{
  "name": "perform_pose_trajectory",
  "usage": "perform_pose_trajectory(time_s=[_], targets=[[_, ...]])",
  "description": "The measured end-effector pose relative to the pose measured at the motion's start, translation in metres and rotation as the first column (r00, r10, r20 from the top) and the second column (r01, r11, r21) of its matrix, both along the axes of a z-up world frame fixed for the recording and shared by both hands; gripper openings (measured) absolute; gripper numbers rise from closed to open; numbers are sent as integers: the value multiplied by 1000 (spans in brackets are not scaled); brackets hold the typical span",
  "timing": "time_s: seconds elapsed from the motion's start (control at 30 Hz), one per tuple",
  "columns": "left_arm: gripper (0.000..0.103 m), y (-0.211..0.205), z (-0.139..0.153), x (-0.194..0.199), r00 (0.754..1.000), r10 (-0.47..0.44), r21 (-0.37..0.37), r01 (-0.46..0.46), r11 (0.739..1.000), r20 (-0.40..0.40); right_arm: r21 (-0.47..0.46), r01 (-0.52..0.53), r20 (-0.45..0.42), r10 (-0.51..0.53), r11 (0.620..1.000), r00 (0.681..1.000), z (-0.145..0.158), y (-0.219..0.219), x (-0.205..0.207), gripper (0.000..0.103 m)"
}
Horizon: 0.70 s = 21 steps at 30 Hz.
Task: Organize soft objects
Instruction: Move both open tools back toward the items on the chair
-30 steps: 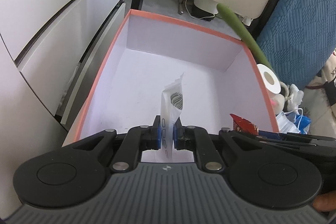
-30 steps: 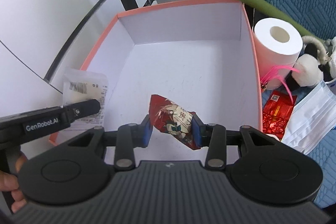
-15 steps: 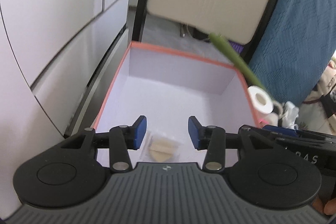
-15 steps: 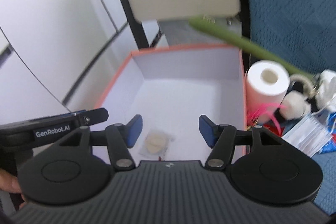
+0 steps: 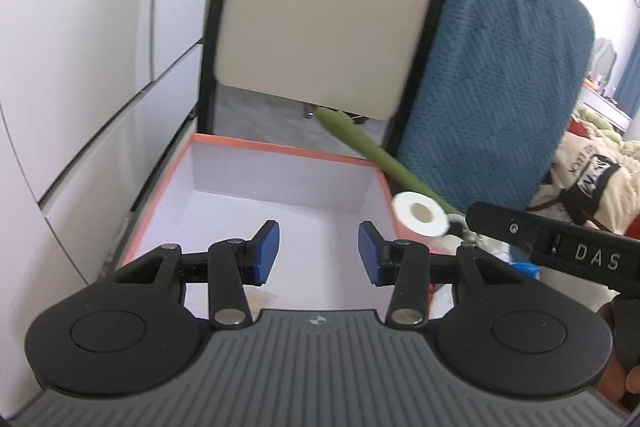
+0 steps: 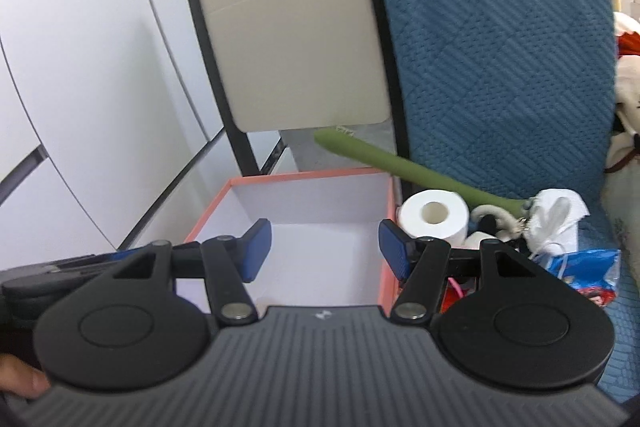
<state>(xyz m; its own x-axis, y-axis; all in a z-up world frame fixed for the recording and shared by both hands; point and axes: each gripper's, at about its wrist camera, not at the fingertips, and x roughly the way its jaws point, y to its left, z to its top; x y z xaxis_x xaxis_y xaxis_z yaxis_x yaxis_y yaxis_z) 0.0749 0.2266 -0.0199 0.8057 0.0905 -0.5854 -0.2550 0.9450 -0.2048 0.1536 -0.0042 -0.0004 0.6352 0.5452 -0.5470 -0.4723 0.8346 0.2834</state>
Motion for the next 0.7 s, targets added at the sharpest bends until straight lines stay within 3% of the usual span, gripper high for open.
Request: perform_pose_trajectory(time_s=[0.3,0.7], targets=[[50,-50,-2,-5,998,-60,-17,60,998,18,-30,44,57,-42,999,997,-8,-44,-19,62],[50,-102,-24,0,992,-123,-1,123,992,-18,-77,120,28,-119,990,993,-35,-106,-36,62]])
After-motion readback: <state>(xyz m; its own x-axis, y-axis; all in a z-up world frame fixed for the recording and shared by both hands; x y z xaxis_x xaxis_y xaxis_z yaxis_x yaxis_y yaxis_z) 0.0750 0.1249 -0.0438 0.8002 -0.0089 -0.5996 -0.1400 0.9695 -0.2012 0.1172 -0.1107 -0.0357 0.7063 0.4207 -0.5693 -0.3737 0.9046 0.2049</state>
